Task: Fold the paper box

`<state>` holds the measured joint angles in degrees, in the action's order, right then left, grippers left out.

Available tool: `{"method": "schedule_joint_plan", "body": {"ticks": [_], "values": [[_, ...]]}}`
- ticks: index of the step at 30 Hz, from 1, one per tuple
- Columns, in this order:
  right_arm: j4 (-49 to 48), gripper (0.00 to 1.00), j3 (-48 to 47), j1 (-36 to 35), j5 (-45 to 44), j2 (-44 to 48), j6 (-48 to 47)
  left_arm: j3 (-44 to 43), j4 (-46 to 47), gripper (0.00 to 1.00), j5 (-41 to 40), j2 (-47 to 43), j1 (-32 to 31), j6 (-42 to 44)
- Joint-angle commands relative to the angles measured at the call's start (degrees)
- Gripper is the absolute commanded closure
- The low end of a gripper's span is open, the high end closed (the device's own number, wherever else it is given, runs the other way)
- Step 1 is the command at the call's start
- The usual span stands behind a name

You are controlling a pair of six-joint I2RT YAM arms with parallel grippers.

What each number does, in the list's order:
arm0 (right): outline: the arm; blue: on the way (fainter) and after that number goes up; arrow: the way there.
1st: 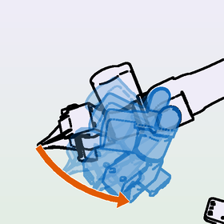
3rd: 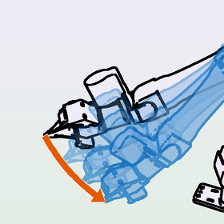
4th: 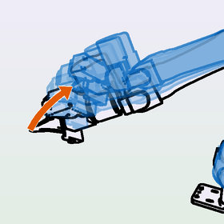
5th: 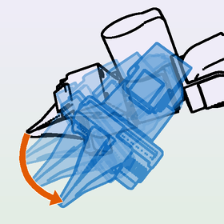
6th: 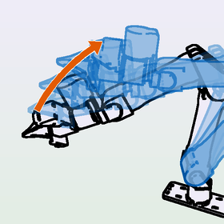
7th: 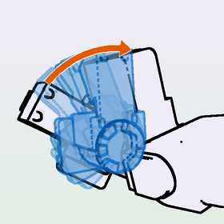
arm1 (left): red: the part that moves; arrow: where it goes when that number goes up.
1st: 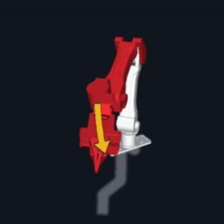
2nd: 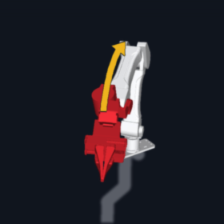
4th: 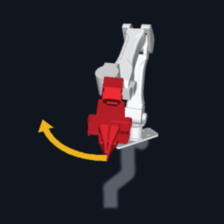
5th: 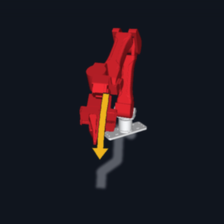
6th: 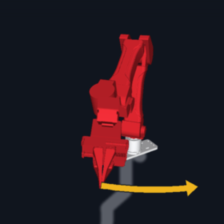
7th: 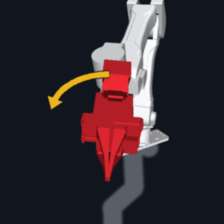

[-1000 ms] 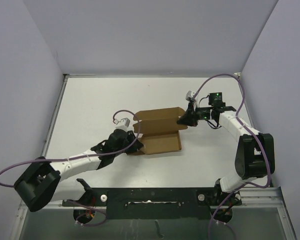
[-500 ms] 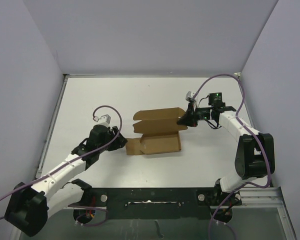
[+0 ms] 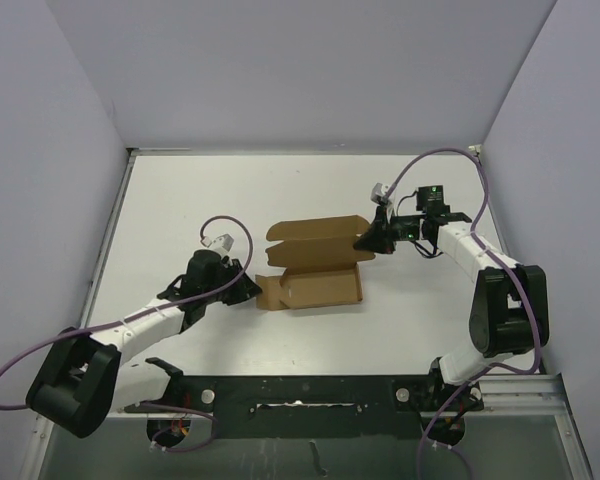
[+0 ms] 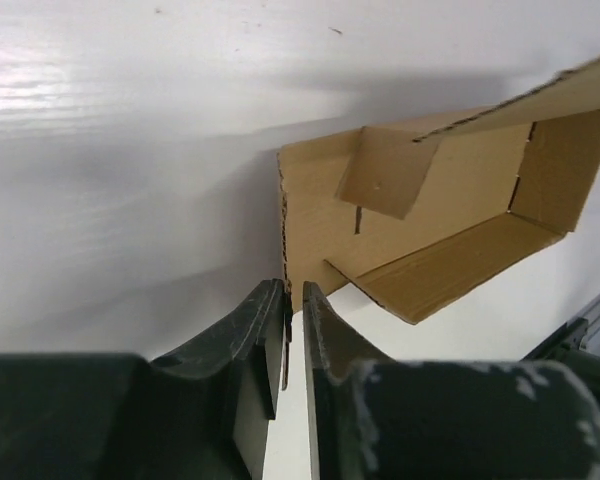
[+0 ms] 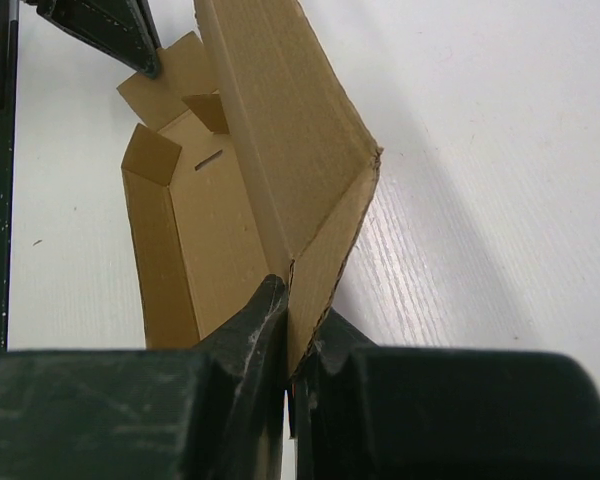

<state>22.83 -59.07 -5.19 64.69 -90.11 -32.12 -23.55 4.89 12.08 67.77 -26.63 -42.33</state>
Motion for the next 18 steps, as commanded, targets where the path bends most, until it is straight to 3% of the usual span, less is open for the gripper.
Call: {"method": "schedule_joint_plan", "body": {"ticks": [1,3,18], "values": [[-0.53,1.0,-1.14,0.16,1.49,-0.69,-0.52,-0.02,8.68,0.94,4.25,0.65,0.09,-1.14],[-0.5,1.0,-1.14,0.19,1.5,-0.71,-0.51,-0.08,9.59,1.0,5.41,0.26,0.09,-1.47],[-0.96,1.0,-1.18,-0.34,1.39,-1.02,0.13,-4.19,9.48,1.0,5.67,-0.53,-5.09,-2.87]]}}
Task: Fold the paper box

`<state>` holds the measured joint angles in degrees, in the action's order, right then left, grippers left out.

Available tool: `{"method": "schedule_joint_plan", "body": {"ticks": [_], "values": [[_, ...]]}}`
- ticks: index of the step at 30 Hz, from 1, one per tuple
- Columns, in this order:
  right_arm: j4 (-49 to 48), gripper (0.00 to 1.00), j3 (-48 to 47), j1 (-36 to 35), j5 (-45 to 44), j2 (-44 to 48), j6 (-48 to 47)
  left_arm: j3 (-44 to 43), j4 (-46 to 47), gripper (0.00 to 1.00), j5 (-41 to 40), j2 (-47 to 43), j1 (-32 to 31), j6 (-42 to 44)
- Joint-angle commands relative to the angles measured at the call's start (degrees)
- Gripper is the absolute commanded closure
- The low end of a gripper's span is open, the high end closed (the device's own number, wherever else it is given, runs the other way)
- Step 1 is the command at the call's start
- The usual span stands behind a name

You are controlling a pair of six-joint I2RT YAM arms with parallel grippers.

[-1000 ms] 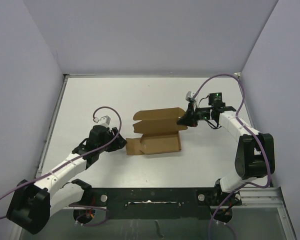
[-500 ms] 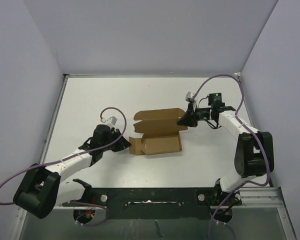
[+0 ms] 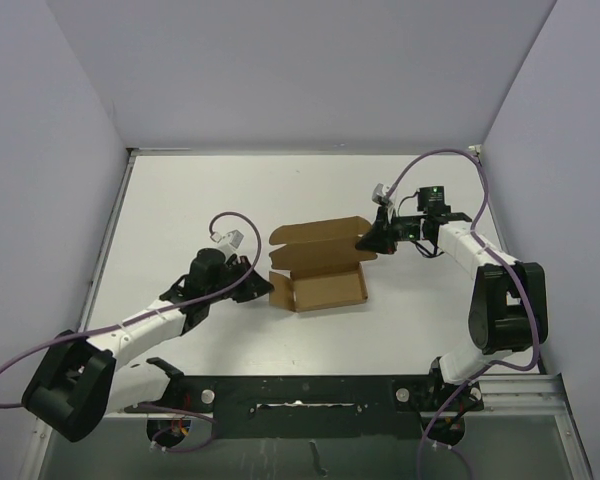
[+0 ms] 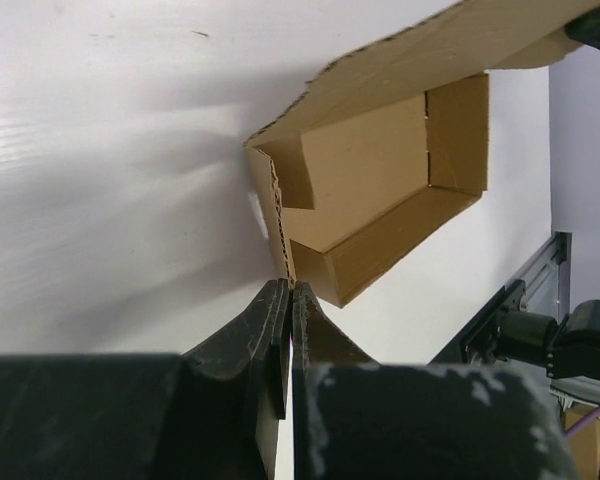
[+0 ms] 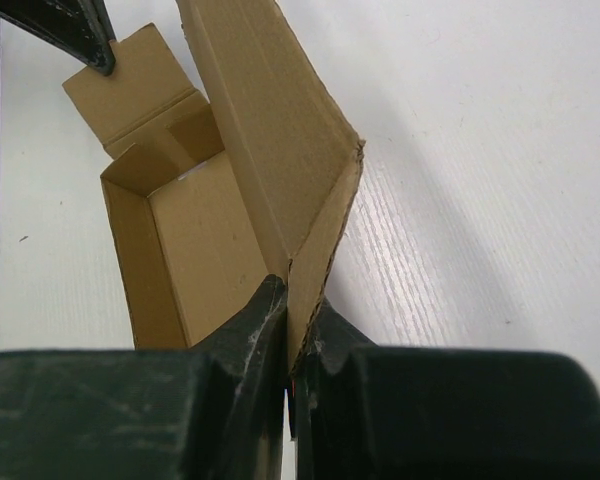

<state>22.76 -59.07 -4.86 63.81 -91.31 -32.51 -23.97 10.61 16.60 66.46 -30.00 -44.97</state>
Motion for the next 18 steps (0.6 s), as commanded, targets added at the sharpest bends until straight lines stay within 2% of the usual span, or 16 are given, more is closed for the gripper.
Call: {"method": "schedule_joint_plan", "body": {"ticks": [1,8,15,18], "values": [[-0.98,1.0,-1.1,-0.75,2.25,0.09,0.54,-4.22,3.9,1.0,1.08,1.29,-2.04,-0.21],[-0.99,1.0,-1.13,-0.76,2.22,0.0,0.57,-5.73,6.02,0.99,1.3,4.3,-3.18,-0.2],[-0.57,1.0,-1.29,-0.75,2.19,-0.23,0.2,-4.84,9.18,0.87,2.43,6.43,-3.14,-0.97],[-0.44,1.0,-1.31,-0.76,2.13,-0.29,0.12,-4.07,10.81,0.79,3.34,6.95,-2.73,-1.46]]}}
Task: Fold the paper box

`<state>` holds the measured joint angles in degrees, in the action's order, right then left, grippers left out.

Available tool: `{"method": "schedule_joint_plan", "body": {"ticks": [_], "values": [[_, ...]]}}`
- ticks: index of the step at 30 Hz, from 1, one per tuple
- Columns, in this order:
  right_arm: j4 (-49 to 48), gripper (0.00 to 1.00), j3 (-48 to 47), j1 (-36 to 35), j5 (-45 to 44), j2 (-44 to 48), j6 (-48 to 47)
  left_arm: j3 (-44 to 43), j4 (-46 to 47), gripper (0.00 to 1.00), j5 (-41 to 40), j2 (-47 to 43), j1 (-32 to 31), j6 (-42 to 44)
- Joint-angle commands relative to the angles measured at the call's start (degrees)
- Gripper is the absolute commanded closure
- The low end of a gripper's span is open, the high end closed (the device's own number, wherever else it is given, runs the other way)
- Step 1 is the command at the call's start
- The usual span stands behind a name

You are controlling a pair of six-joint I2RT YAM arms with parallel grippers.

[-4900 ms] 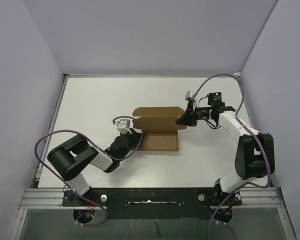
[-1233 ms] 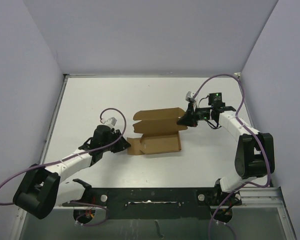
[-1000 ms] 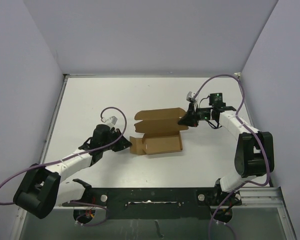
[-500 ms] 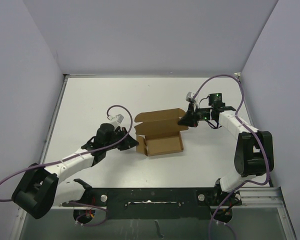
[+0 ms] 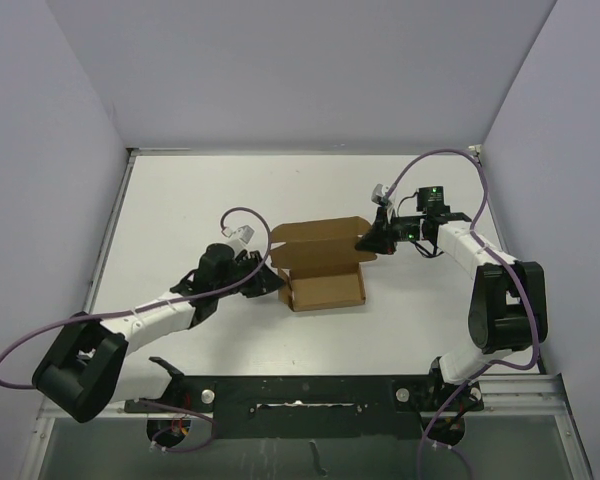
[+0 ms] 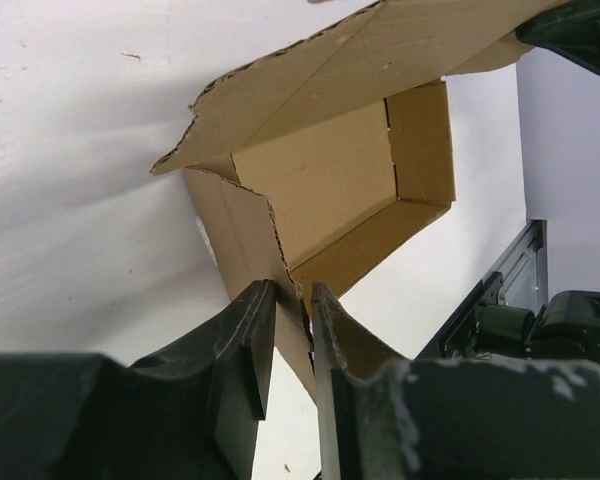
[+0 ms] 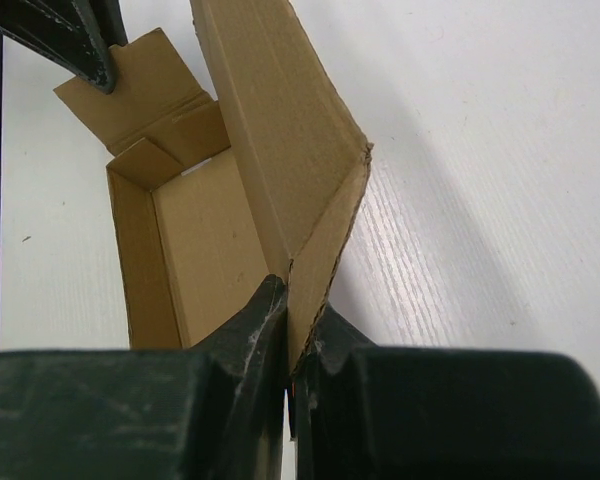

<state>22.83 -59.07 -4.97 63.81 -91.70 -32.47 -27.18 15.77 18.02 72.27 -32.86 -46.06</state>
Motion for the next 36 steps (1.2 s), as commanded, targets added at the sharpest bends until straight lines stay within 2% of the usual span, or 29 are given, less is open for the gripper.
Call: {"method": "schedule_joint_plan", "body": {"ticks": [1,6,11,14,26,29,31,33,36], "values": [[-0.51,1.0,-1.31,-0.65,2.11,0.11,0.08,-0.52,6.09,0.77,2.26,1.24,0.35,-0.55],[-0.46,1.0,-1.31,-0.62,2.02,0.01,0.09,1.1,8.13,0.67,4.06,1.25,1.49,-0.93],[-0.41,1.0,-1.39,-0.63,1.91,-0.14,0.02,3.63,13.49,0.49,8.09,0.5,3.61,-2.33],[-0.32,1.0,-1.4,-0.65,1.84,-0.24,-0.09,4.46,13.44,0.44,8.96,-0.2,5.01,-2.29],[0.45,1.0,-1.75,-0.52,1.84,-0.53,-0.67,9.95,16.05,0.41,9.82,-8.61,11.0,-6.16],[0.46,1.0,-1.75,-0.48,1.84,-0.45,-0.73,10.26,12.42,0.41,8.86,-10.27,12.75,-5.95],[0.48,1.0,-1.75,-0.56,1.84,-0.41,-0.7,9.69,6.76,0.41,7.04,-12.42,14.35,-4.8],[0.51,1.0,-1.75,-0.54,1.84,-0.46,-0.75,8.84,-0.39,0.47,3.34,-15.25,15.52,-2.72],[0.54,1.0,-1.75,-0.5,1.93,-0.54,-0.78,7.59,-10.16,0.67,-2.57,-19.4,15.9,0.48]]}}
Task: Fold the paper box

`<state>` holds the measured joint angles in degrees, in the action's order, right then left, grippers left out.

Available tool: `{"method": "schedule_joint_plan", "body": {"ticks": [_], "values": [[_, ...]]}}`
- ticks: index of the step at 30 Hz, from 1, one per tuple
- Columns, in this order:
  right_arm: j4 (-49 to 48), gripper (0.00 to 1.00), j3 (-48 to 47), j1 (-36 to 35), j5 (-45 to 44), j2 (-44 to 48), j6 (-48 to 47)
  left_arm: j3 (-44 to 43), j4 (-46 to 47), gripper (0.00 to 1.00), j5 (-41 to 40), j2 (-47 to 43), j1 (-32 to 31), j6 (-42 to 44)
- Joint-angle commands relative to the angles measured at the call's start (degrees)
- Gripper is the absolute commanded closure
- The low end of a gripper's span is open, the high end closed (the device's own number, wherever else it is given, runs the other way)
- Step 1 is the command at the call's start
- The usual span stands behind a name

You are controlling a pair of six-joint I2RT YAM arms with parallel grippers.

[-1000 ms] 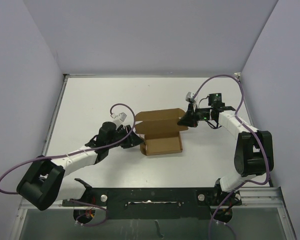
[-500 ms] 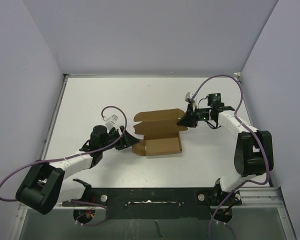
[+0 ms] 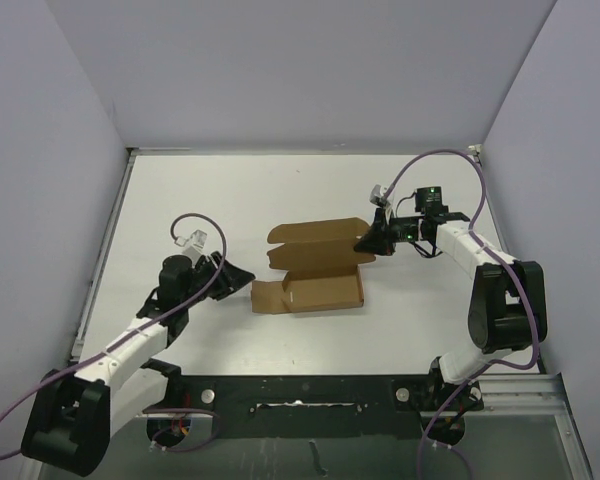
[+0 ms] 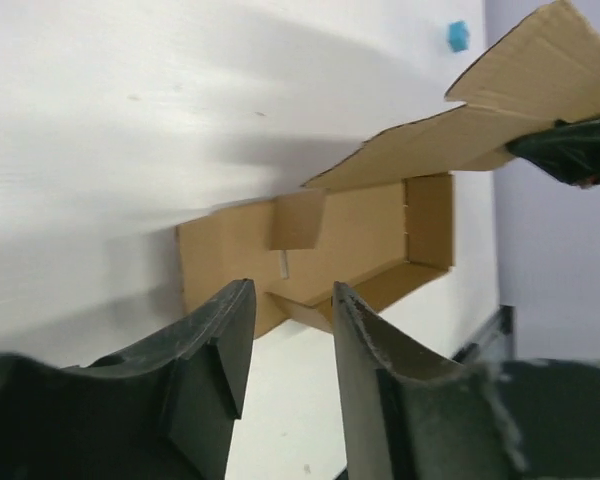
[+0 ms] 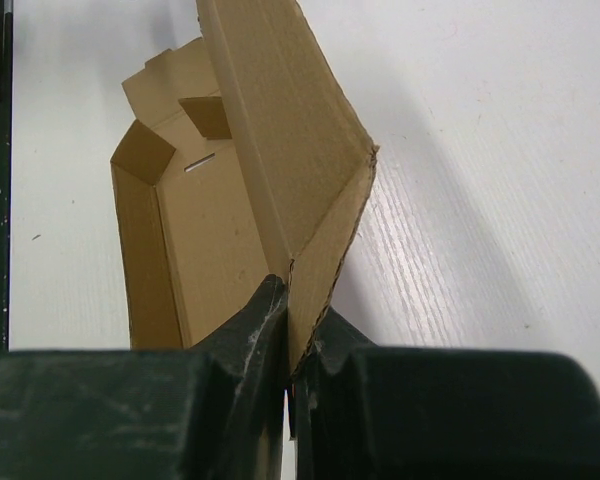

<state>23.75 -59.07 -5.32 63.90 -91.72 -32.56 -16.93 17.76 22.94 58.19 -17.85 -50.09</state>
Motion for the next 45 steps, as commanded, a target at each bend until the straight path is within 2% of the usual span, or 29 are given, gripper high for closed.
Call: {"method": "schedule_joint_plan", "body": {"ticks": [1,4,6,15,18,21,27,38,45], "values": [[-0.37,1.0,-1.75,-0.21,1.84,-0.56,-0.74,-2.89,-14.27,0.76,-8.89,-6.01,1.03,5.19],[-0.26,1.0,-1.84,-0.13,1.84,-0.65,-0.77,-2.87,-18.2,0.93,-11.6,-5.96,1.12,6.23],[-0.2,1.0,-1.84,-0.19,1.79,-0.66,-0.82,-2.49,-18.71,0.98,-12.11,-3.87,1.07,6.53],[-0.17,1.0,-1.86,-0.12,1.81,-0.56,-0.79,-1.16,-2.74,1.0,-2.24,12.97,0.27,5.93],[-0.15,1.0,-1.91,-0.12,1.81,-0.69,-0.85,-1.56,0.94,0.98,-1.17,15.48,-2.32,5.54],[-0.11,1.0,-1.97,-0.17,1.8,-0.83,-0.89,-1.81,6.12,0.92,0.3,17.9,-4.88,4.44],[-0.02,1.0,-2.0,-0.2,1.93,-0.74,-0.97,-3.1,11.72,0.83,2.77,22.55,-6.76,2.13],[0.25,1.0,-2.1,-0.18,2.02,-0.74,-1.19,-1.11,20.44,0.7,5.55,21.47,-8.23,-3.15],[0.38,1.0,-2.19,-0.15,2.02,-0.63,-1.11,-1.5,24.83,0.64,5.63,23.94,-10.53,-5.23]]}}
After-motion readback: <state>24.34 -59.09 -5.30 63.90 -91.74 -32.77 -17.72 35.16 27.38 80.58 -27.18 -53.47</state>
